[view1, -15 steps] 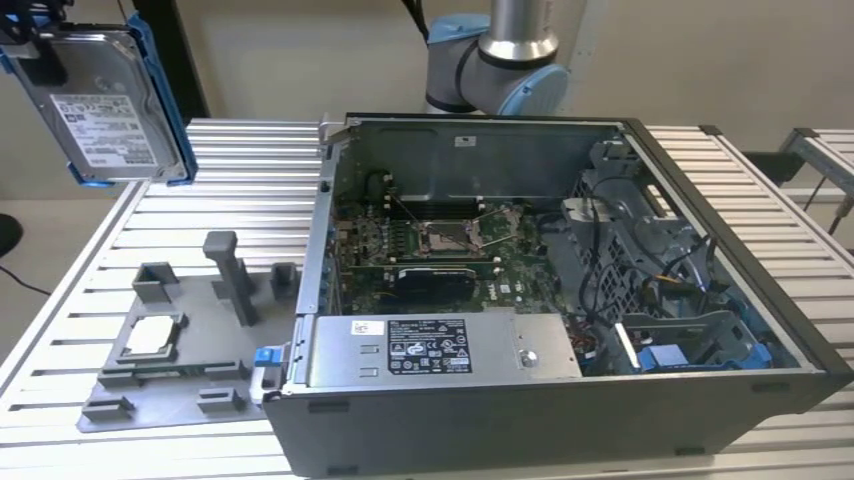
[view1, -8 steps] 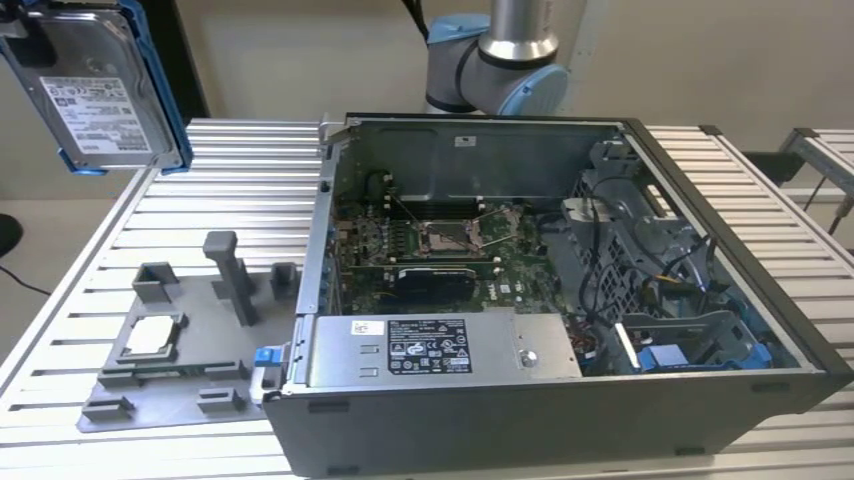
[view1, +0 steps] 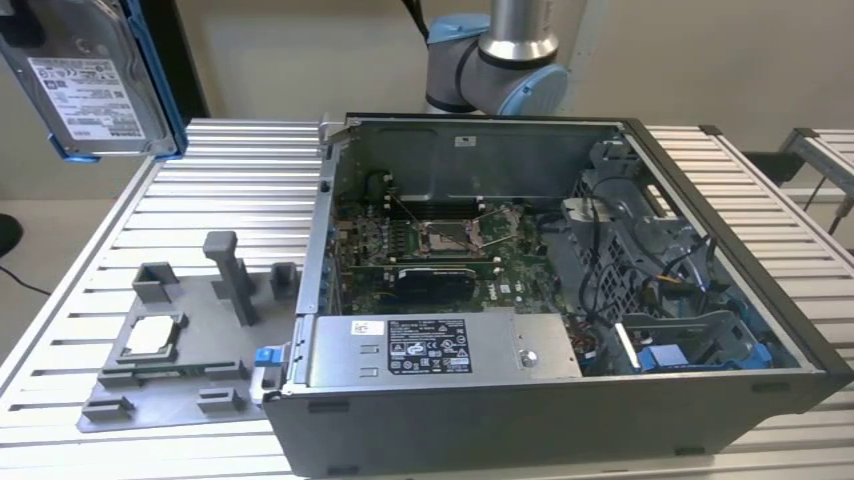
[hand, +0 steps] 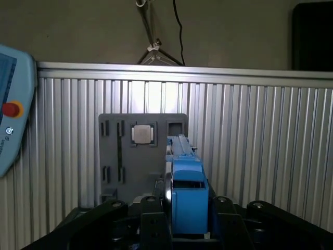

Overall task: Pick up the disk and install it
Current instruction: 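Pick up the disk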

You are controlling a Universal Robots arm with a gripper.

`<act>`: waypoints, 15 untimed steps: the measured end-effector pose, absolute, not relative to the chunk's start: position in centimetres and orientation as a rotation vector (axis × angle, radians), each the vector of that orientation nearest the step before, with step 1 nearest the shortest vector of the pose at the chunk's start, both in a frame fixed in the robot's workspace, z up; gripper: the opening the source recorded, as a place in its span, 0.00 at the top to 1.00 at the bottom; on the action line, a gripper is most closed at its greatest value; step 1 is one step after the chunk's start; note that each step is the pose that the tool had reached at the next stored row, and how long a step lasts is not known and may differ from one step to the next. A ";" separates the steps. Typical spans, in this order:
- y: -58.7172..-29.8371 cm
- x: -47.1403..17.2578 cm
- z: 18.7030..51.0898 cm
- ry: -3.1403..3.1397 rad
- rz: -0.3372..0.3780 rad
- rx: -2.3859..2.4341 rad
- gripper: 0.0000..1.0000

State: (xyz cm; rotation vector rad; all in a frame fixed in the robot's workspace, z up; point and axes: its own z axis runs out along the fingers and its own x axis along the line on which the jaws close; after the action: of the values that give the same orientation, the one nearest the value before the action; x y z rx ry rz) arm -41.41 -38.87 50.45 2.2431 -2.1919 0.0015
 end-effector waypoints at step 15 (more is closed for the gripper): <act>-38.9 -41.4 51.6 -2.190 0.005 2.242 1.00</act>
State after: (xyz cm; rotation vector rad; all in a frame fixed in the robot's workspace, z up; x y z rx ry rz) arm -41.41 -38.87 51.59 2.2416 -2.1905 0.0051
